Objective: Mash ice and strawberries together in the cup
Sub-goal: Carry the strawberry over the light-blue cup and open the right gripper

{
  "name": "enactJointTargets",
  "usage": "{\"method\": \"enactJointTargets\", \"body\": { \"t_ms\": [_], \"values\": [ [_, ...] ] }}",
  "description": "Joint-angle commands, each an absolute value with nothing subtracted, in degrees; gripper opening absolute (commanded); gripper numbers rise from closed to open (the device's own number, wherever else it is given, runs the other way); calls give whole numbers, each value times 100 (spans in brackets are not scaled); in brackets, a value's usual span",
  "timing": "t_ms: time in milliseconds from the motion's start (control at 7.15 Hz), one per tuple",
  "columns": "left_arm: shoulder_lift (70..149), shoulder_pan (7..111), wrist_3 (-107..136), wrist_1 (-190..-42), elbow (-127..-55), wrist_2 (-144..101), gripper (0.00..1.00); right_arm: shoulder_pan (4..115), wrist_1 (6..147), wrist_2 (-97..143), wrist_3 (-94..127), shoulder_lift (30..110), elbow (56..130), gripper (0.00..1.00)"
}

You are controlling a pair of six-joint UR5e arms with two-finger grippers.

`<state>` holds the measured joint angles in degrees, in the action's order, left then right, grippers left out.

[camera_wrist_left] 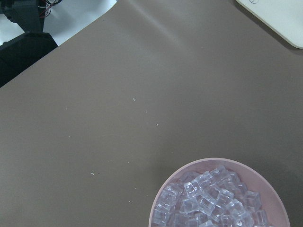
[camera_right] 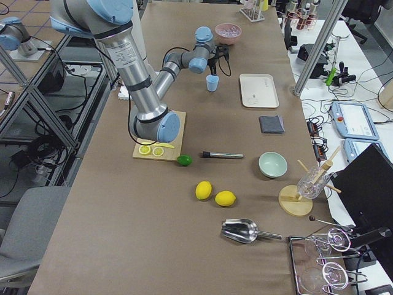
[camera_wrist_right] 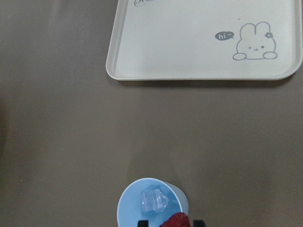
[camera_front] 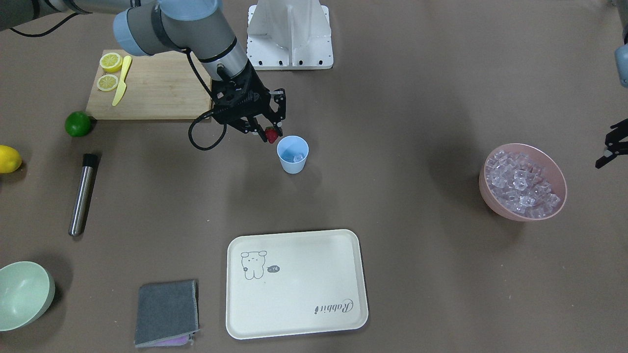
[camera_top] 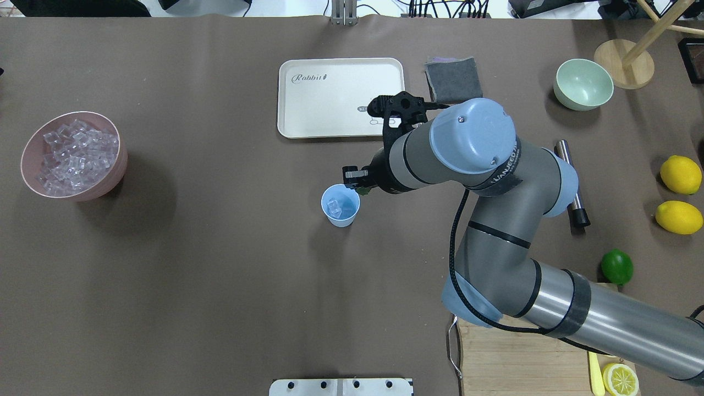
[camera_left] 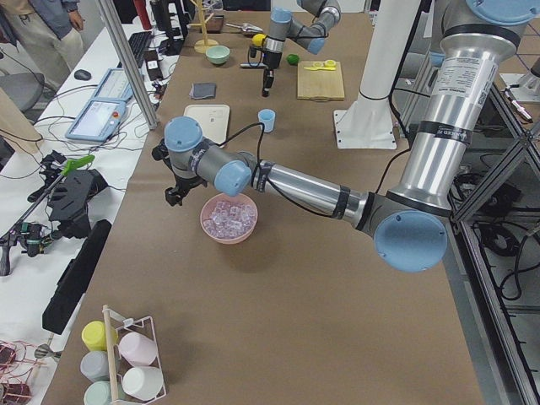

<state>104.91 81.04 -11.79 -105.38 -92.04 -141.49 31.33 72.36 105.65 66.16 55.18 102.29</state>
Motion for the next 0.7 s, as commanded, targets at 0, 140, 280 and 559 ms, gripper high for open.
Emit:
{"method": "enactJointTargets", "body": {
  "t_ms": [0, 140, 280, 559],
  "values": [
    [10485, 8104, -1143, -10538, -9202, -14150, 97, 3076, 7242, 10529, 6495, 5292, 9933, 0],
    [10485, 8104, -1143, -10538, -9202, -14150, 97, 3050, 7242, 10529, 6278, 5230, 9792, 0],
    [10485, 8104, -1143, -10538, -9193, -14142, 97, 3041, 7233, 10529, 6223, 5221, 9765, 0],
    [10477, 8104, -1151, -10538, -9176, -14142, 97, 2936, 7233, 10503, 6197, 5212, 9738, 0]
  ]
}}
